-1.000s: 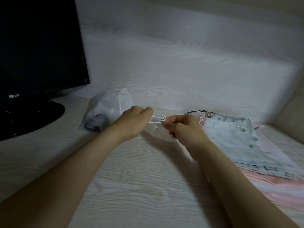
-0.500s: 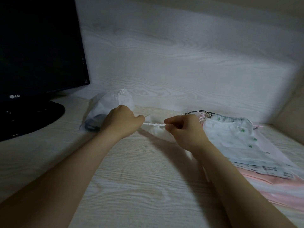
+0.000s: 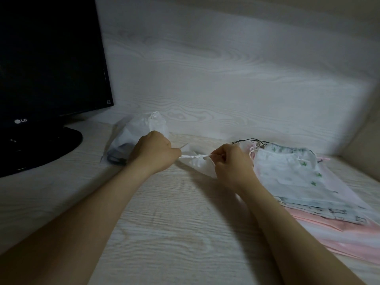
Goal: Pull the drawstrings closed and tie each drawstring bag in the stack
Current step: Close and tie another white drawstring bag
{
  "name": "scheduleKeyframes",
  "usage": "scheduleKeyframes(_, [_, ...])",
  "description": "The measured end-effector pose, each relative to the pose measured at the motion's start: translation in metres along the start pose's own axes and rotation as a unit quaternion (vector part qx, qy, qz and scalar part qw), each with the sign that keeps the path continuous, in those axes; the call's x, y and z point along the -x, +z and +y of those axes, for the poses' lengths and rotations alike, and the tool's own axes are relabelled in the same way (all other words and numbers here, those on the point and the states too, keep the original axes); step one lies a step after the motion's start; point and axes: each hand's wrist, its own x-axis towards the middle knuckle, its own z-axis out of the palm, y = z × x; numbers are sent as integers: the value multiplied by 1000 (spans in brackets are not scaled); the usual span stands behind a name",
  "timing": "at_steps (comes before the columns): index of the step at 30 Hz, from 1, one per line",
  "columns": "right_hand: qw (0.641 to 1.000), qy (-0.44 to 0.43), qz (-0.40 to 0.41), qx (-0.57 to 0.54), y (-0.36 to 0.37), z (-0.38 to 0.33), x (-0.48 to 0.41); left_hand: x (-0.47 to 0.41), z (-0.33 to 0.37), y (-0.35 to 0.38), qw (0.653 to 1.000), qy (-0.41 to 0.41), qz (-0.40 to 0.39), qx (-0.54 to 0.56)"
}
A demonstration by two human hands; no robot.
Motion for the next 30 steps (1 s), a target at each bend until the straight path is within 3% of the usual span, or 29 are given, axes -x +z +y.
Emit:
scheduleKeyframes(14, [998,44,29,-21,0,2,-2,3,3,4,999,40,22,18])
scheduleKeyframes(18, [999,-9,40,-18,-4,1,3,7,1,5,995,84,62,0])
scheduleKeyframes(21, [993,-20,13,-119,-10,-8,9,9,2,8,990,112,83,-17])
scheduleKeyframes(23, [985,-39,12,-170,-13,-14,13,10,2,9,987,144,69,-8])
scheduleKeyframes(26, [983,-118,45,-135,-14,-16,14,11,2,12,974,224,20,23])
scheduleKeyframes(30, [976,-122,68,-168,-13,-17,15,14,12,8,960,269,25,73])
